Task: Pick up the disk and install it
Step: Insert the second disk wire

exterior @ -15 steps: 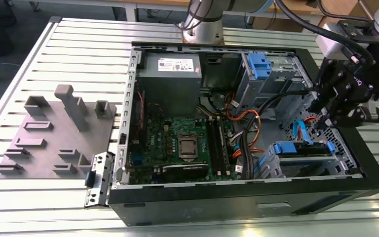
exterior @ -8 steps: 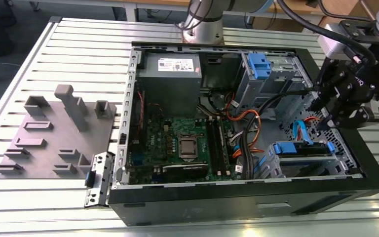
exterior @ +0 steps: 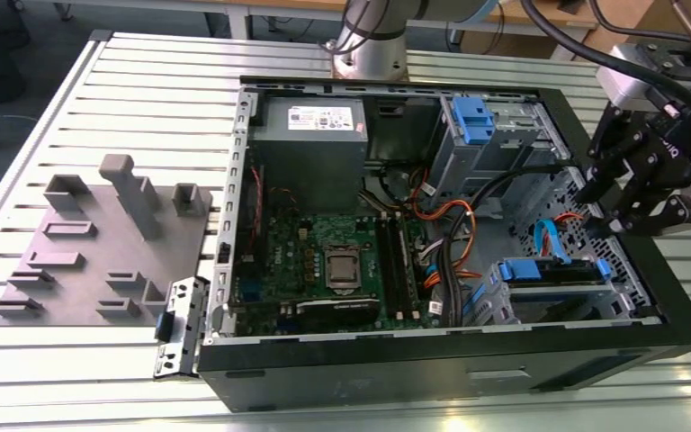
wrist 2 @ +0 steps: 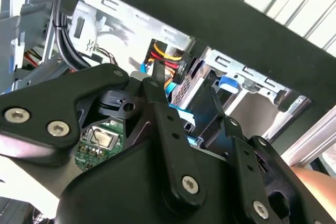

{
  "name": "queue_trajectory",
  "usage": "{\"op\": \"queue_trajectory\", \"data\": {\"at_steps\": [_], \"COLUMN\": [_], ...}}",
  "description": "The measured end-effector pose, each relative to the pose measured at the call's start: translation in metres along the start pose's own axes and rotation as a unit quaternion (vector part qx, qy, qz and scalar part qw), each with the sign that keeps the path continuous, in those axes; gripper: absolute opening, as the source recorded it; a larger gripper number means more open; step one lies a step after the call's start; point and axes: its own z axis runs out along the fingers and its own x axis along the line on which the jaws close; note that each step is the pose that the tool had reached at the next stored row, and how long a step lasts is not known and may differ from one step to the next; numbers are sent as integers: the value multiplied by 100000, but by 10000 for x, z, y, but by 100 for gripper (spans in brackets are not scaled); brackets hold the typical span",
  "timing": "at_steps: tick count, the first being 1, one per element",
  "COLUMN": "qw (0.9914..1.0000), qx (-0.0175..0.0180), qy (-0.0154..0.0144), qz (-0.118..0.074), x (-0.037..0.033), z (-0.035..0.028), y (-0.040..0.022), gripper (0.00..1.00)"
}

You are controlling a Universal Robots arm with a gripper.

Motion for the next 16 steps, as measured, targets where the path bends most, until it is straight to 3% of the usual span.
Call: {"op": "queue_trajectory", "data": {"at_steps": [16], "qw": [100000], "qx": [-2], "qy": [12], "qz": [0], "x": [-2], "z": [5], "y": [-45], "gripper": [49]}}
